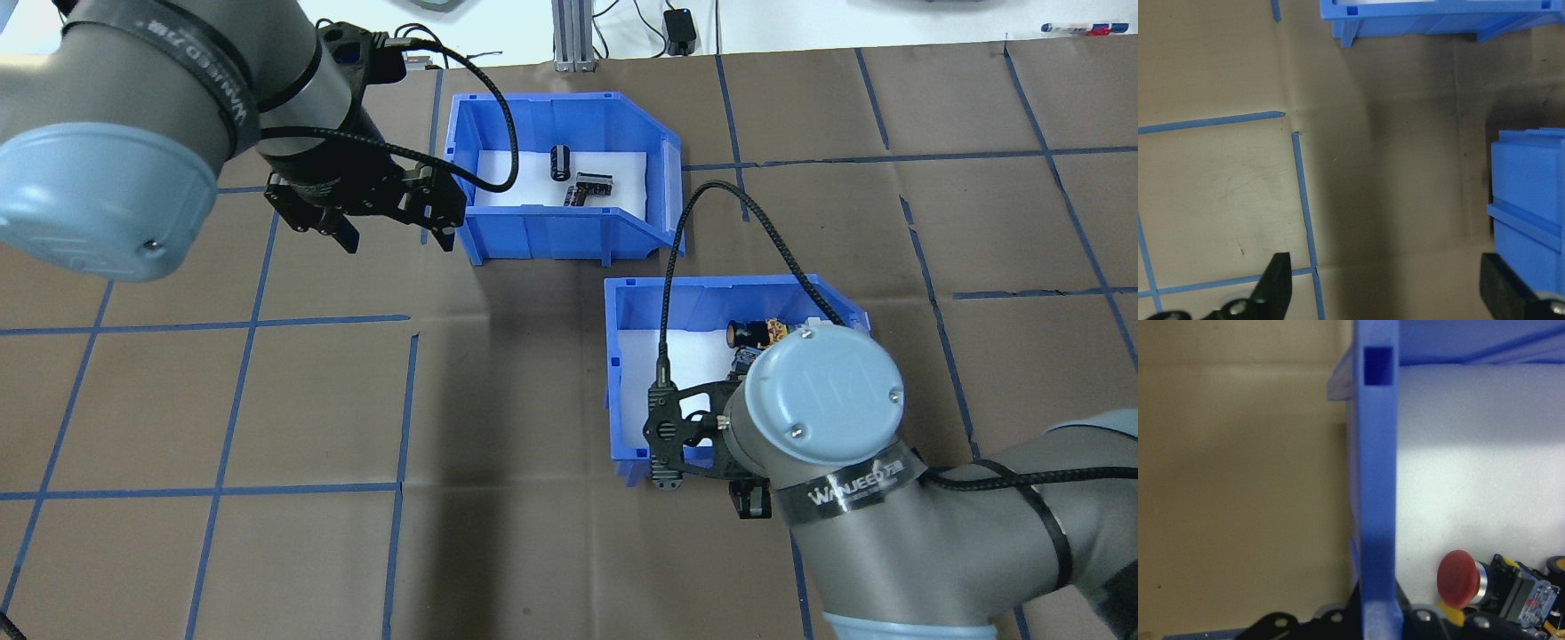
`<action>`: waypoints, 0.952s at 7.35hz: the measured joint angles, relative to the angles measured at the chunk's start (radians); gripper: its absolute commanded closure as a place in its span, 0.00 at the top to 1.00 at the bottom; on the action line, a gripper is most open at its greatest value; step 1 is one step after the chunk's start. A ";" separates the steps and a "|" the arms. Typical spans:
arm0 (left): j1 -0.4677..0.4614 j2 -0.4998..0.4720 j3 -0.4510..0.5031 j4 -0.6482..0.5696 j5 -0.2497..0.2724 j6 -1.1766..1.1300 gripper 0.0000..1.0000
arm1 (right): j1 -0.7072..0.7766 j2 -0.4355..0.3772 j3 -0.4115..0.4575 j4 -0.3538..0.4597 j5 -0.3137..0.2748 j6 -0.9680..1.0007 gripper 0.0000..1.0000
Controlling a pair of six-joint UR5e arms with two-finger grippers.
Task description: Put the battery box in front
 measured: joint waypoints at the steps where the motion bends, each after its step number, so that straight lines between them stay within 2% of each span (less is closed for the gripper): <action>1: 0.008 0.001 -0.010 0.004 0.000 0.004 1.00 | 0.044 0.037 -0.005 -0.046 -0.014 0.037 0.01; 4: 0.011 0.006 0.006 -0.002 0.027 -0.005 1.00 | 0.154 0.150 -0.040 -0.110 -0.049 0.135 0.01; 5: 0.012 0.005 0.012 -0.002 0.041 -0.020 1.00 | 0.175 0.182 -0.054 -0.117 -0.053 0.153 0.05; 6: 0.013 0.013 0.017 -0.005 0.047 -0.037 1.00 | 0.186 0.206 -0.065 -0.120 -0.060 0.165 0.29; 7: 0.015 0.039 0.016 -0.022 0.049 -0.045 1.00 | 0.190 0.216 -0.070 -0.119 -0.077 0.170 0.77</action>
